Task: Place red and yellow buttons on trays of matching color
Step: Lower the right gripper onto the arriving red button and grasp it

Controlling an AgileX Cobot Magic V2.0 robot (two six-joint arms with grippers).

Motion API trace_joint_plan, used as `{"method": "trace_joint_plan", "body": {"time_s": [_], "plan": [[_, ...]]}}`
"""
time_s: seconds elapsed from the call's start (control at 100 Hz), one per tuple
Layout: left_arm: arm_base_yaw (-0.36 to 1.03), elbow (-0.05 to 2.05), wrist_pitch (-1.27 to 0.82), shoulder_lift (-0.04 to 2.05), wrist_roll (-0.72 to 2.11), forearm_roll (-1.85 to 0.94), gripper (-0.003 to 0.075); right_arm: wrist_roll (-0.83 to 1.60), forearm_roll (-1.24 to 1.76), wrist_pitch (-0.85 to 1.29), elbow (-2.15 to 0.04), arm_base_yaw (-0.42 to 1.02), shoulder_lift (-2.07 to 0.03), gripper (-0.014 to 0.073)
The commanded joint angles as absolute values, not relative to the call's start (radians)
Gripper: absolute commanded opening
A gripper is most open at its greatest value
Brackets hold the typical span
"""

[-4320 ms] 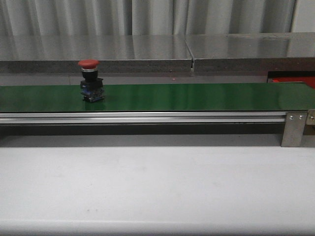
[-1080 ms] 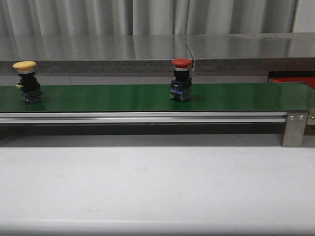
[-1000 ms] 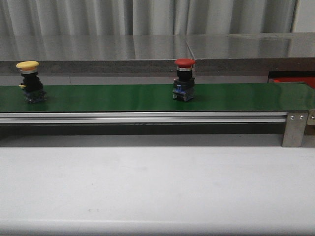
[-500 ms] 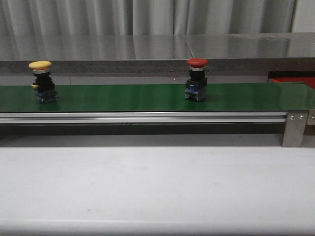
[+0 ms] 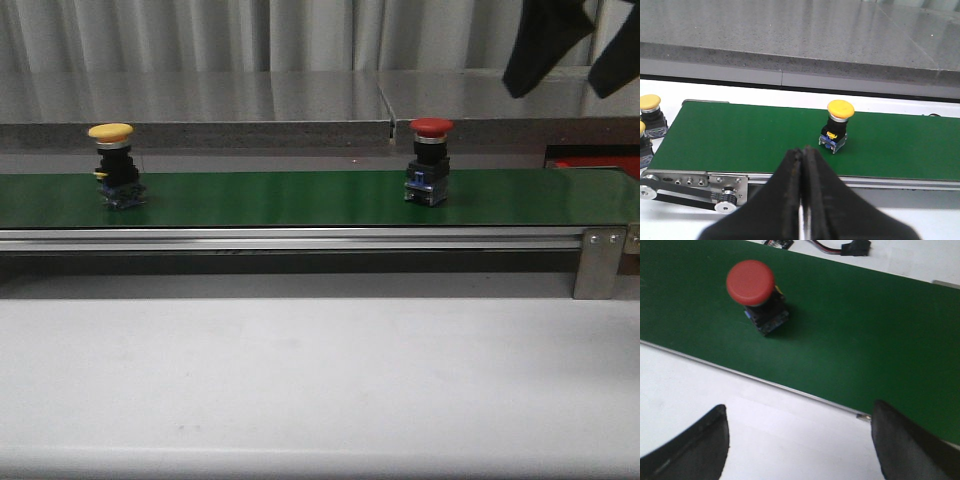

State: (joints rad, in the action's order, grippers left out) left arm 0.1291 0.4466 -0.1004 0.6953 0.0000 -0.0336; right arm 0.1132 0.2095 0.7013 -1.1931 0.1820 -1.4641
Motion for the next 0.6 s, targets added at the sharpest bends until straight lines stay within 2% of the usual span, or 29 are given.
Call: {"method": "trace_joint_plan", "body": {"time_s": [0.0, 0.59], "plan": [[0.136, 0.473, -0.019, 0.694, 0.000, -0.041, -0.0019, 0.125, 0.219, 0.676, -1.286, 0.202, -1.502, 0.0585], [0.136, 0.473, -0.019, 0.694, 0.000, -0.041, -0.0019, 0.136, 0.194, 0.701, -1.553, 0.208, -1.817, 0.0584]]}}
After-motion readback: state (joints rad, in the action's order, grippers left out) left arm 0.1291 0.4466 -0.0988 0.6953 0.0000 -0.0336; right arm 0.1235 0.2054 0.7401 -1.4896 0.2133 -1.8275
